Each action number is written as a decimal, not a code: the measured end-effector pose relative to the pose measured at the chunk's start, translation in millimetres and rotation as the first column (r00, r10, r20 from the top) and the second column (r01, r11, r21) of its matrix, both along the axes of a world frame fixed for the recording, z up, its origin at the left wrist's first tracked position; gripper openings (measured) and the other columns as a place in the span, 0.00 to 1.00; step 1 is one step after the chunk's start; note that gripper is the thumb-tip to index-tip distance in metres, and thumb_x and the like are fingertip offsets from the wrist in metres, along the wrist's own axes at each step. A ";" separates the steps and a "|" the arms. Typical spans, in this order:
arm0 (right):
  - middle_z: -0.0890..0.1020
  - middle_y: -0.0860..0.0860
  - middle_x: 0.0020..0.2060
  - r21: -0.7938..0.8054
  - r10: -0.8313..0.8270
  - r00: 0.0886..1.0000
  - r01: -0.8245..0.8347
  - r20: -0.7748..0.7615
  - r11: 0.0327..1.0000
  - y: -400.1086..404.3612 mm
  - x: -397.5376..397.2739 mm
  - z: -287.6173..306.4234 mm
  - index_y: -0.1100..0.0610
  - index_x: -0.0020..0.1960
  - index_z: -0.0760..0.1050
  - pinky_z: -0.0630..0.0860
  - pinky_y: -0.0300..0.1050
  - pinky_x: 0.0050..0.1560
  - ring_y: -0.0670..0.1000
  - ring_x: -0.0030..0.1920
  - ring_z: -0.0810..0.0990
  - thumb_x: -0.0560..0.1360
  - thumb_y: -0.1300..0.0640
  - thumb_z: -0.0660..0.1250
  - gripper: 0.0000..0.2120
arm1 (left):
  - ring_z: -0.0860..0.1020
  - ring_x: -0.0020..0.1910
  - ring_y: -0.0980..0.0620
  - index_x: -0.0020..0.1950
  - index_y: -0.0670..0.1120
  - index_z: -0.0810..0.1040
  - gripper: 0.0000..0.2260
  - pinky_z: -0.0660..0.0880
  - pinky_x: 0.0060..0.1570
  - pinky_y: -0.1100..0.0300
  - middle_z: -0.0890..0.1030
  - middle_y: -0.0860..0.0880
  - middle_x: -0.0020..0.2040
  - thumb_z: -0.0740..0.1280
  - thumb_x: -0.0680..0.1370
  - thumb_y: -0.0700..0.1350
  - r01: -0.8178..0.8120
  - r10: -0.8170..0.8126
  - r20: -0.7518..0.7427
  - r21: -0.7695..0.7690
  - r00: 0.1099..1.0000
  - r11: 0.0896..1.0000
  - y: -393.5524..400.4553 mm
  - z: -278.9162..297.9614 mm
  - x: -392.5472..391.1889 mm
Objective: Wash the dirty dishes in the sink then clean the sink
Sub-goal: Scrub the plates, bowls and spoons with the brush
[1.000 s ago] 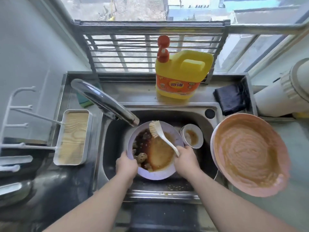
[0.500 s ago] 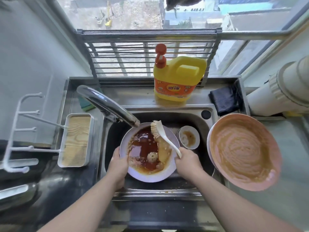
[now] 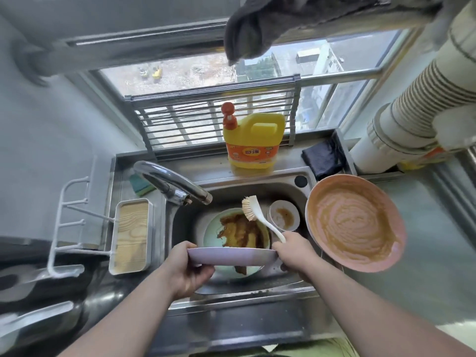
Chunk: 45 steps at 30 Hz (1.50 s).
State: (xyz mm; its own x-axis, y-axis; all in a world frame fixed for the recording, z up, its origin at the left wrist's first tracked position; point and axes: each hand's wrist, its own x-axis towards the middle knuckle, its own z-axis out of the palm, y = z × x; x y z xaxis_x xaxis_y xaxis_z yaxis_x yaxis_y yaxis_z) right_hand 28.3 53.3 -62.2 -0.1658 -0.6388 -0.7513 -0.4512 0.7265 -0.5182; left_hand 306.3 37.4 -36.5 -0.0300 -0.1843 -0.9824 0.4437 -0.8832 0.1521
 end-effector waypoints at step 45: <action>0.82 0.51 0.46 -0.186 0.326 0.937 -0.301 0.123 0.935 29.2 70.2 11.9 0.39 0.55 0.68 0.73 0.50 0.51 0.55 0.47 0.80 0.84 0.46 0.51 0.08 | 0.78 0.56 0.44 0.81 0.71 0.56 0.22 0.74 0.56 0.50 0.78 0.48 0.66 0.54 0.88 0.54 0.581 -0.089 0.849 -0.277 0.522 0.765 15.0 -20.1 -61.9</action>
State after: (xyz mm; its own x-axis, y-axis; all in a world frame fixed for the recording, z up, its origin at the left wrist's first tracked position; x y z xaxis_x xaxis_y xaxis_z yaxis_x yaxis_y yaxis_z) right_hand 98.5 82.6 -50.3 0.1692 -0.7548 -0.6338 -0.5503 0.4611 -0.6961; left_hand 244.4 52.4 -56.5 0.4911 -0.7646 -0.4173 -0.3768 -0.6184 0.6897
